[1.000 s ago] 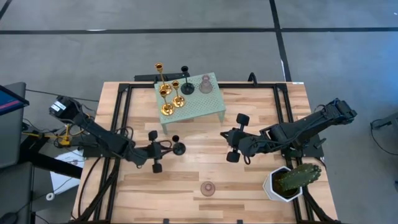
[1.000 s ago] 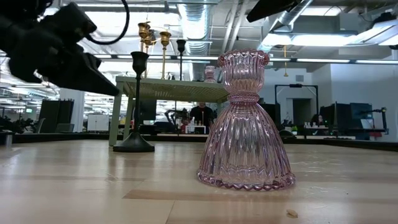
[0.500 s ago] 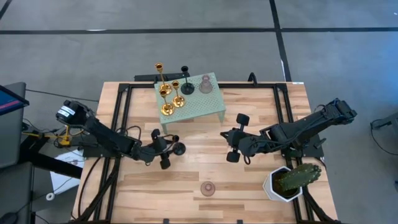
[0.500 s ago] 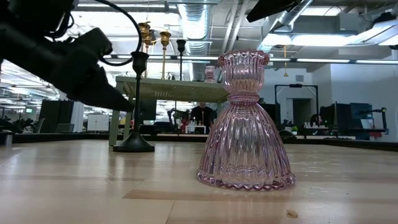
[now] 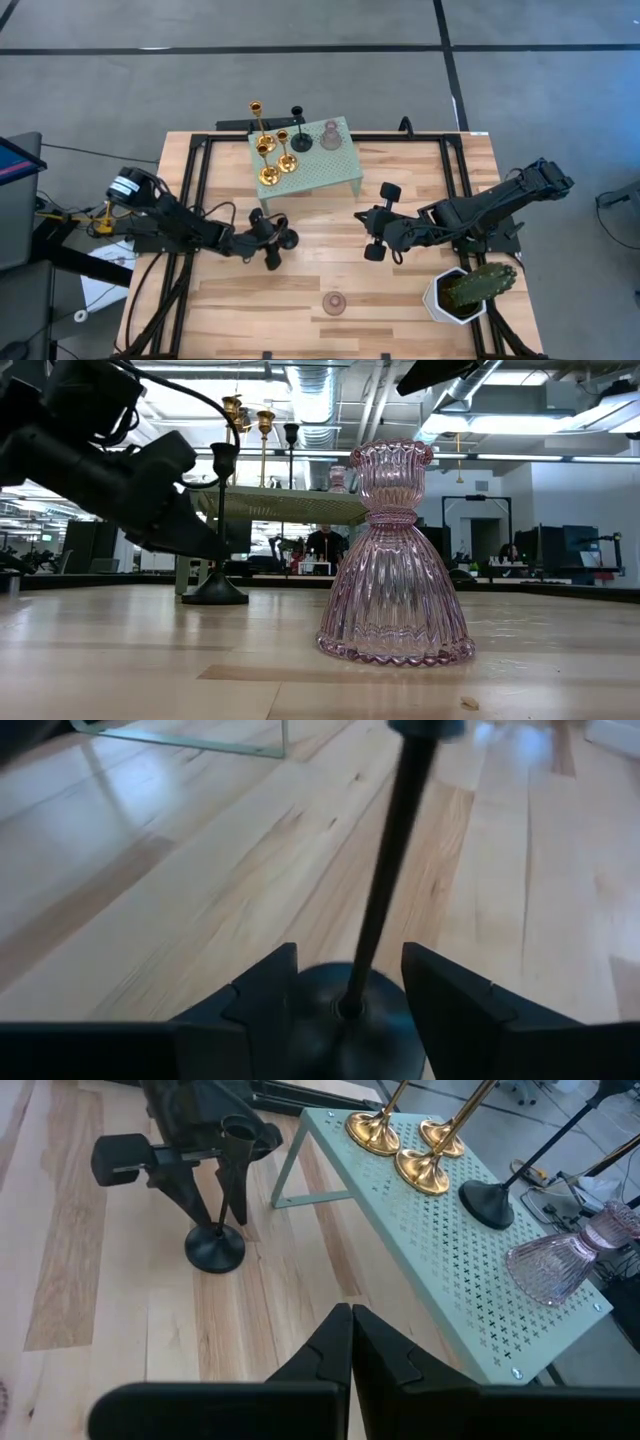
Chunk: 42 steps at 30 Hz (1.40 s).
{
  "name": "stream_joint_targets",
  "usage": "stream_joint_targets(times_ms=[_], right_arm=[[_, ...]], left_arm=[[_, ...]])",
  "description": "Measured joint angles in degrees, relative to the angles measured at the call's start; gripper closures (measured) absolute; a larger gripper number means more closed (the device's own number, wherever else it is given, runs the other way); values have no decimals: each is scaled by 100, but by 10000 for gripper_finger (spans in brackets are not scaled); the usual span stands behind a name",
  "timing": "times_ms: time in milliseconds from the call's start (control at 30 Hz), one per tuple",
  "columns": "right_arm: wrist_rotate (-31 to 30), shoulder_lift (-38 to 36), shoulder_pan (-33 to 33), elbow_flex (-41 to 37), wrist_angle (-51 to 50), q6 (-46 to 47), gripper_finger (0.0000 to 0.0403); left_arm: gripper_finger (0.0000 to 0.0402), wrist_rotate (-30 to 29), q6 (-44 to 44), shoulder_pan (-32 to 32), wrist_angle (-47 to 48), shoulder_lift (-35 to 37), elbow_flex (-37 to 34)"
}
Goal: Pick & Place candle stick holders
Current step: Put the black candle holder on the shelf
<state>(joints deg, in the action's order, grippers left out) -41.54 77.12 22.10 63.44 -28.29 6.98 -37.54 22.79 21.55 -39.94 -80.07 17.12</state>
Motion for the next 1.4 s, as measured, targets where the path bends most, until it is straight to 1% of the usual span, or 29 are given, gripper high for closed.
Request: stream_joint_targets(times_ms=[133, 233, 567, 800, 900, 967, 1133, 1233, 1300, 1400], right_arm=[[0, 0, 0, 0, 0, 0, 403], [0, 0, -1, 0, 0, 0, 403], [-2, 0, -2, 0, 0, 2, 403], [-2, 0, -2, 0, -29, 2, 403], [-5, 0, 5, 0, -148, 5, 403], [-4, 0, 5, -12, -136, 15, 403], [20, 0, 0, -429, 544, -4, 403], [313, 0, -26, -796, 1540, -276, 403], [780, 2, -100, -1087, 2514, -596, 403], [1728, 2, -316, -1485, 4047, -989, 403]], left_arm=[[233, 10, 2, -47, -119, -90, 0], [257, 17, 2, -45, -131, -105, -2], [384, 230, -16, -45, -173, -90, -2], [388, 380, -172, -40, -101, -10, 62], [388, 392, -568, -11, -100, 236, 225], [388, 397, -776, 10, 117, 477, 386], [388, 476, -876, 17, 1374, 1125, 927], [388, 468, -980, 17, 1941, 1346, 1244], [388, 470, -1159, 17, 2116, 1405, 1429], [388, 577, -1404, 14, 2151, 1405, 1656]])
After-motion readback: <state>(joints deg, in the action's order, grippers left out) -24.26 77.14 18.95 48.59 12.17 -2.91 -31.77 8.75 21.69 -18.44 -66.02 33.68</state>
